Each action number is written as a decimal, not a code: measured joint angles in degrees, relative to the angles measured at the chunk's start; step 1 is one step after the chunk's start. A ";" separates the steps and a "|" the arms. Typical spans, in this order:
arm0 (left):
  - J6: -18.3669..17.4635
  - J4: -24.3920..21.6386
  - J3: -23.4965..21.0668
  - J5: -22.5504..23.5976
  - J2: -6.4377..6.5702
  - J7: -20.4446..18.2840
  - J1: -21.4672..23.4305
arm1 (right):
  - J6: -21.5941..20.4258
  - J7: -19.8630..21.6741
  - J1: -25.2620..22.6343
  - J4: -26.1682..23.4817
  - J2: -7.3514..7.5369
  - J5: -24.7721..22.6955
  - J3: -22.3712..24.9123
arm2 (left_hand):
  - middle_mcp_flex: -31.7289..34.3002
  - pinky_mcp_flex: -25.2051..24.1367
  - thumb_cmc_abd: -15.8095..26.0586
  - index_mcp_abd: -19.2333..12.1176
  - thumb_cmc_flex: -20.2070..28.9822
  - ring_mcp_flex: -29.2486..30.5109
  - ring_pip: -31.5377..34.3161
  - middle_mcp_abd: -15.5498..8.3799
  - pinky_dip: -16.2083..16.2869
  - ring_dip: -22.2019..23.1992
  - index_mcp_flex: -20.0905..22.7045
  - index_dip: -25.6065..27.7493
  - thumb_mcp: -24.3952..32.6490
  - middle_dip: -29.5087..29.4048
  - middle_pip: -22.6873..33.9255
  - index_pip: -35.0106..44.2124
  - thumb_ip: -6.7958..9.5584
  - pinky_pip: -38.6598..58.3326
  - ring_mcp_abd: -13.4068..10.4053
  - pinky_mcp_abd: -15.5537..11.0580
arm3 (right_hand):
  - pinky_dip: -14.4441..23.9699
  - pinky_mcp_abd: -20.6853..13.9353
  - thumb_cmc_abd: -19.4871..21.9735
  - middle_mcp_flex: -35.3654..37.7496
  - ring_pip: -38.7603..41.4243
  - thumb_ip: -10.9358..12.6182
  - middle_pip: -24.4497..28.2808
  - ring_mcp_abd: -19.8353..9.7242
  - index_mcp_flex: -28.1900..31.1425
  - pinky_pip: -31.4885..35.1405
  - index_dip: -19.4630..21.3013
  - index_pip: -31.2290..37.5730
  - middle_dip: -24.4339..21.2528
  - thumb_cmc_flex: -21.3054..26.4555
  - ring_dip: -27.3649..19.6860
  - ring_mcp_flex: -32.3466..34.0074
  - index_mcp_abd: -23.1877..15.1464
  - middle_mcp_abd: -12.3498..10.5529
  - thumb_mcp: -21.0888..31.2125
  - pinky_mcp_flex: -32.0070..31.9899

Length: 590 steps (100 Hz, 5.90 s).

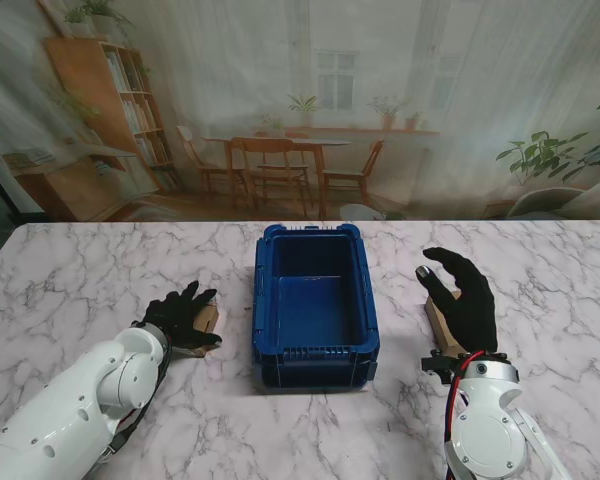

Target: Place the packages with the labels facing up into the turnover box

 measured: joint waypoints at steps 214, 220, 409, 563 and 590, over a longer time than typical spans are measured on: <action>-4.99 -22.59 -13.00 -6.86 -2.03 3.34 3.12 | 1.94 2.22 1.14 0.08 0.27 1.04 -1.23 | 7.94 11.72 -4.98 1.40 2.24 7.24 13.14 5.62 -1.39 31.57 6.88 34.88 11.07 42.76 24.25 24.97 5.79 6.24 0.80 9.19 | 0.81 0.07 0.00 0.01 0.00 0.00 0.00 0.04 -0.03 -0.71 0.00 0.00 0.01 0.00 0.00 0.00 0.01 0.01 0.00 0.80; -5.17 -23.31 -12.77 -7.06 -2.05 3.13 2.40 | 1.86 2.51 1.13 0.08 0.30 1.23 -1.23 | 7.94 11.73 -4.98 1.41 2.26 7.24 13.14 5.62 -1.39 31.57 6.90 34.88 11.07 42.76 24.25 24.97 5.79 6.24 0.80 9.20 | 0.81 0.07 0.00 0.01 0.00 0.00 0.00 0.04 -0.10 -0.71 0.00 0.00 0.01 0.00 0.00 0.00 0.01 0.01 -0.03 0.80; 2.09 -25.94 11.70 -23.95 -7.65 12.22 -17.98 | 10.99 12.95 11.76 -4.20 2.31 1.83 -11.76 | 8.55 12.48 -4.13 2.01 2.47 7.91 13.59 6.14 -1.30 30.94 7.65 34.86 11.07 42.00 23.85 25.54 5.79 6.25 0.82 10.04 | 1.36 1.62 -10.71 -18.67 0.02 -0.26 -3.67 0.55 -23.75 -3.29 0.90 -29.92 -3.32 -7.76 0.00 -4.69 6.72 0.77 2.14 -0.80; -2.47 -23.26 13.40 -20.31 -8.05 14.07 -15.34 | 20.50 7.55 15.96 -4.90 -0.61 7.84 -15.25 | 8.53 14.40 1.69 2.96 13.70 7.76 13.77 6.20 -0.85 29.23 7.65 30.91 8.28 40.03 23.77 23.74 1.12 6.76 1.81 12.71 | -3.65 3.42 -6.86 19.75 17.32 -3.07 14.14 2.30 -1.18 10.17 -1.40 26.61 5.02 12.46 3.12 21.54 10.30 2.75 5.99 11.28; -5.68 -24.11 10.86 -21.12 -6.63 8.37 -13.88 | 20.53 6.66 15.74 -4.22 -0.63 4.85 -14.52 | 8.43 9.73 8.63 6.47 14.41 7.75 6.53 6.46 -2.07 11.61 7.65 22.33 2.57 21.86 8.47 11.05 -1.31 4.71 0.66 0.69 | -10.90 2.64 -8.66 27.72 25.21 -4.69 19.37 2.18 2.40 31.76 -2.25 27.21 8.71 13.07 6.97 30.68 10.41 2.08 6.61 11.96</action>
